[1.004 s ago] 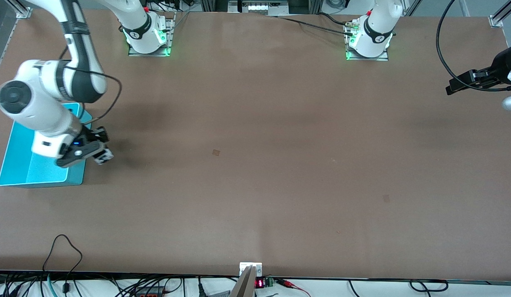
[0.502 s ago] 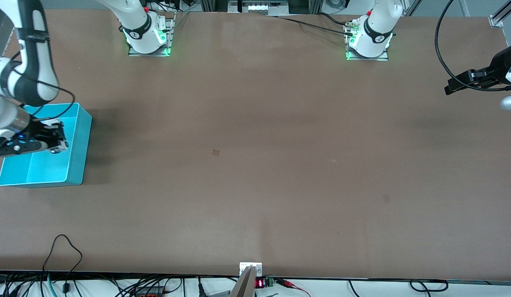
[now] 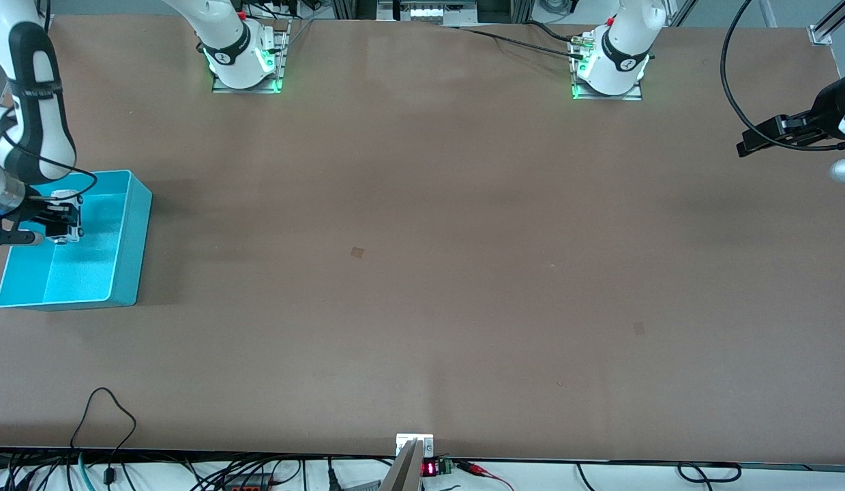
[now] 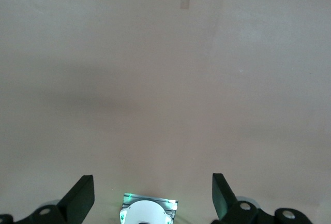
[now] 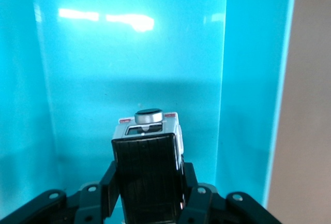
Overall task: Wind and store white jeep toy
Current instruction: 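Lower the jeep into the blue bin and open the right gripper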
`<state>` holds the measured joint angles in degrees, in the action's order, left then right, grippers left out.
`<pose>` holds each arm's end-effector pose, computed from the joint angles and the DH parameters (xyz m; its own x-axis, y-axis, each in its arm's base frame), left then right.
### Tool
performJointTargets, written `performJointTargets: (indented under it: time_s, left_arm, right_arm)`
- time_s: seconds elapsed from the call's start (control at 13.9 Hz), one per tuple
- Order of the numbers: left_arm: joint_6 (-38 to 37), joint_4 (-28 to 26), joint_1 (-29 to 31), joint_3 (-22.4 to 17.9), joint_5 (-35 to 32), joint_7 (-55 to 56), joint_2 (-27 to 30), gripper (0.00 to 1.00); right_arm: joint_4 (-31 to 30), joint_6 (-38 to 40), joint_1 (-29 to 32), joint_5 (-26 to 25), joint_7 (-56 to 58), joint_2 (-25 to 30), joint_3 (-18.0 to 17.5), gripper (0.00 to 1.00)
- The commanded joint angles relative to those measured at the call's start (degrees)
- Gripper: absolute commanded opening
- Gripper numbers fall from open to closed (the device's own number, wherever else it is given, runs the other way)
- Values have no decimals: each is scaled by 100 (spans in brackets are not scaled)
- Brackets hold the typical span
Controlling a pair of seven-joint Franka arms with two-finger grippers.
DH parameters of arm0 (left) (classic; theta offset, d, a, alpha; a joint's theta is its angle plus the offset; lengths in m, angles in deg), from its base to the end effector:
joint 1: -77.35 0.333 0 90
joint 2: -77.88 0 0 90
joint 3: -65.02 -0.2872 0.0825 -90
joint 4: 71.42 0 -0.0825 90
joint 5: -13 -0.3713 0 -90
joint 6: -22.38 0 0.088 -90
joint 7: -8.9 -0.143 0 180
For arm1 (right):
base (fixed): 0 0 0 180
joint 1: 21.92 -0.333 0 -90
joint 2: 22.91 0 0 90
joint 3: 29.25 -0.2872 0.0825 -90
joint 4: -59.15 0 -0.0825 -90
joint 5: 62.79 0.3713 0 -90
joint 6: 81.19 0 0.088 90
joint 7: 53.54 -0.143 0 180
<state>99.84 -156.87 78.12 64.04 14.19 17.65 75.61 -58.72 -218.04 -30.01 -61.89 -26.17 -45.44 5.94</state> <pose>0.5225 0.0125 0.5576 0.9677 0.1774 -0.1790 0.1790 -0.9838 -0.0072 0.5103 -0.2641 0.2254 0.9956 0.0218 -0.0907 0.0388 -0.9810 0.1898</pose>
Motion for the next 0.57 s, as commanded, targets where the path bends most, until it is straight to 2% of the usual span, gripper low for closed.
performJointTargets:
  time_s: [0.0,0.29,0.5]
  left_arm:
    - [-91,160,10,-25,67,21,-55,100]
    - [-82,231,28,-25,84,39,-63,100]
    - [-108,222,36,-25,75,39,-63,100]
  right_arm:
    - [-8,-61,88,322,-47,-164,-82,0]
    - [-87,-79,140,656,66,-322,-91,0]
    - [-78,-148,158,1104,443,-541,-91,0]
